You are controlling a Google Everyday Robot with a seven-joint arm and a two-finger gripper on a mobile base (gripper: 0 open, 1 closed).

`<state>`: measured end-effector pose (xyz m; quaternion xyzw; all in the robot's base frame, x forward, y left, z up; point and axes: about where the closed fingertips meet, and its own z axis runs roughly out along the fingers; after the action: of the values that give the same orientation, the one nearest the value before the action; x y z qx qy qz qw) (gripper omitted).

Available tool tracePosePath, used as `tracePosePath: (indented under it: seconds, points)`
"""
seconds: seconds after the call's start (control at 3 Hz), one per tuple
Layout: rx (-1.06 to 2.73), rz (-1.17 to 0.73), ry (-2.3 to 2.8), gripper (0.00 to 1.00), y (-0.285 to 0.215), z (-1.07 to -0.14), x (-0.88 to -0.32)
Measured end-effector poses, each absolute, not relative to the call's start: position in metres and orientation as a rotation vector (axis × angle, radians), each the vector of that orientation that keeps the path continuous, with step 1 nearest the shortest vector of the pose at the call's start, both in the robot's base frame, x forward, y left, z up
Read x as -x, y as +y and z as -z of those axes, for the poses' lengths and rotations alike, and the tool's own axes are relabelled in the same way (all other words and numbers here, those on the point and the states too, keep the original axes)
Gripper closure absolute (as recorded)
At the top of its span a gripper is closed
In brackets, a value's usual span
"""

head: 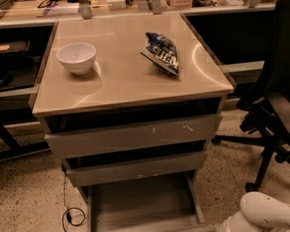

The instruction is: Close bottom drawer

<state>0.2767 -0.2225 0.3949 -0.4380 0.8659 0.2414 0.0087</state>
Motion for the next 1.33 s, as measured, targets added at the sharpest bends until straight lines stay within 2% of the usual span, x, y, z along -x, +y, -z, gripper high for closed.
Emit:
tracePosePath:
  seconds: [0.67,1.33]
  points:
    - [1.254,-0.829,2.675,1.00,-0.210,-0.310,-0.292]
    - [1.209,-0.773,2.629,1.00,-0.194,-0.243,-0.343]
